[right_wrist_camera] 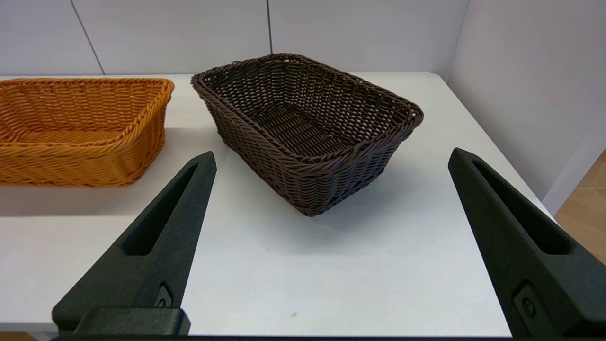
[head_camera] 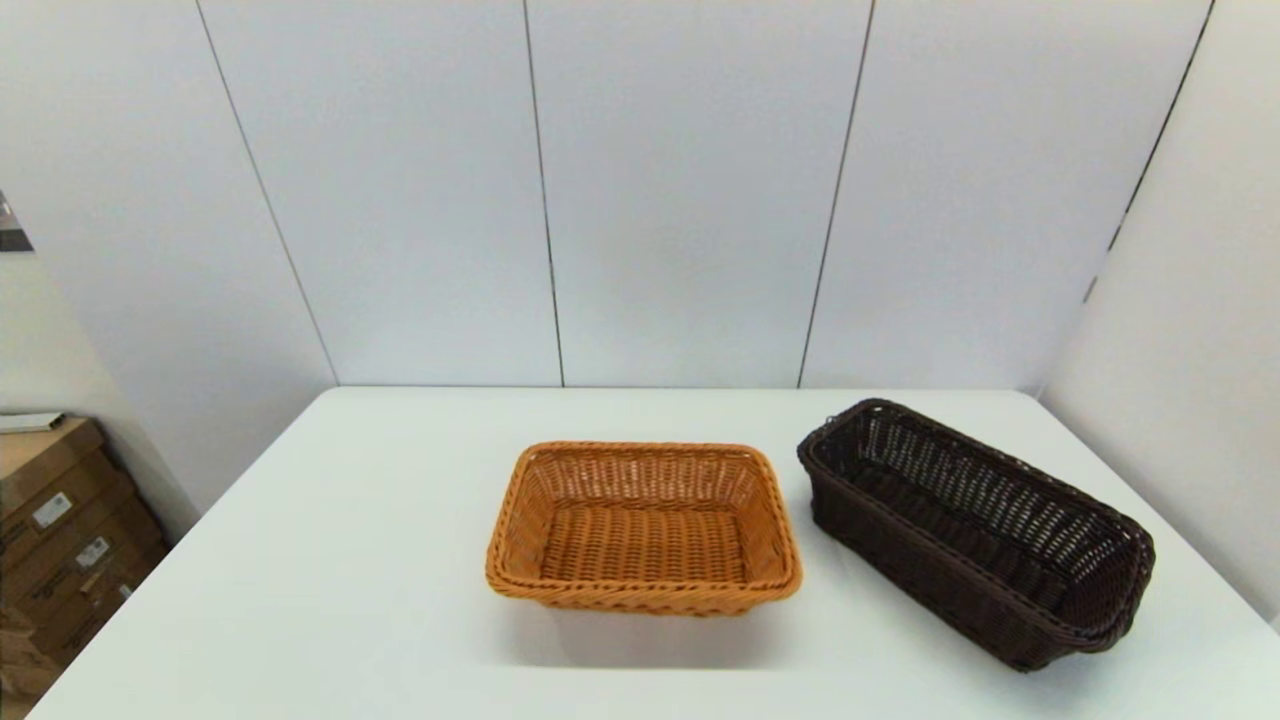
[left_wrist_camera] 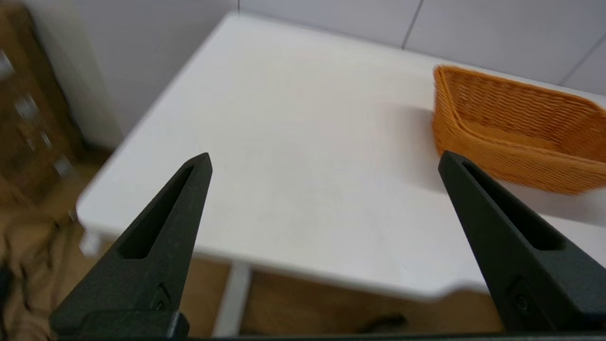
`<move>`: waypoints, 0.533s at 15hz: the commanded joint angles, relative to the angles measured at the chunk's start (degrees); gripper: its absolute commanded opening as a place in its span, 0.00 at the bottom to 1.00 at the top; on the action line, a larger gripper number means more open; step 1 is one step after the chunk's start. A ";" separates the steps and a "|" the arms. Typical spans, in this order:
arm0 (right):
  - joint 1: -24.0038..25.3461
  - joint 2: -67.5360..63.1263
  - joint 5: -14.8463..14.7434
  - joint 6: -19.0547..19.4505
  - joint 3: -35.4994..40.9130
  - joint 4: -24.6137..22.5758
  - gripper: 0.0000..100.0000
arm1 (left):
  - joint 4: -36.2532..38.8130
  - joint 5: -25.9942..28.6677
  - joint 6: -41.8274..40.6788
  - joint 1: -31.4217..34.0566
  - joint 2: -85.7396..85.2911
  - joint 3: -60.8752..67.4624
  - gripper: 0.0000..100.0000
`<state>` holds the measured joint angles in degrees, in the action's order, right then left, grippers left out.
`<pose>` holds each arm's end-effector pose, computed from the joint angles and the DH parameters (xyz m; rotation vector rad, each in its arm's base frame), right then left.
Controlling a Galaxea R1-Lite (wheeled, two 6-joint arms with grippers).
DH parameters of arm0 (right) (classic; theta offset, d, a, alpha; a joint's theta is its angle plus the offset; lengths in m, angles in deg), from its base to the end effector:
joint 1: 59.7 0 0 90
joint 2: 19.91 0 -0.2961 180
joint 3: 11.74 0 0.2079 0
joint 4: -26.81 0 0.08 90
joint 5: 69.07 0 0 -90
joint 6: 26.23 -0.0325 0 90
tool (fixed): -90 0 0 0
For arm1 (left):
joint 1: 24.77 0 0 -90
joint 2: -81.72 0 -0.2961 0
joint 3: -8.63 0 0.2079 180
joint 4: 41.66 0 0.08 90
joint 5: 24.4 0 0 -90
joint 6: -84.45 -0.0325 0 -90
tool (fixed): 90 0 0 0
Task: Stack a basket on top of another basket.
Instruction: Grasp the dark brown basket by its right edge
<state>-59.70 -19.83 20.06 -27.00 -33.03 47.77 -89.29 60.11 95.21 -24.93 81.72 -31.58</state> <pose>0.0100 -0.0005 0.0761 0.0135 -0.0073 -0.0151 -0.0259 0.0032 0.1197 -0.1810 0.1203 0.1048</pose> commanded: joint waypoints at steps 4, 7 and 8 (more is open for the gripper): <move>0.00 -0.07 0.00 -0.02 0.00 -0.02 1.00 | 24.32 1.62 -13.58 -0.02 0.00 16.30 1.00; 0.00 -0.07 0.00 -0.02 0.00 -0.02 1.00 | 24.85 6.19 -11.82 -0.02 -0.09 18.32 1.00; 0.00 -0.07 0.00 -0.02 0.00 -0.02 1.00 | 24.76 5.66 -10.76 -0.02 -0.09 18.23 1.00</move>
<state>-59.70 -19.83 20.06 -27.00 -33.03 47.79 -64.48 66.17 83.41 -24.95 81.56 -13.72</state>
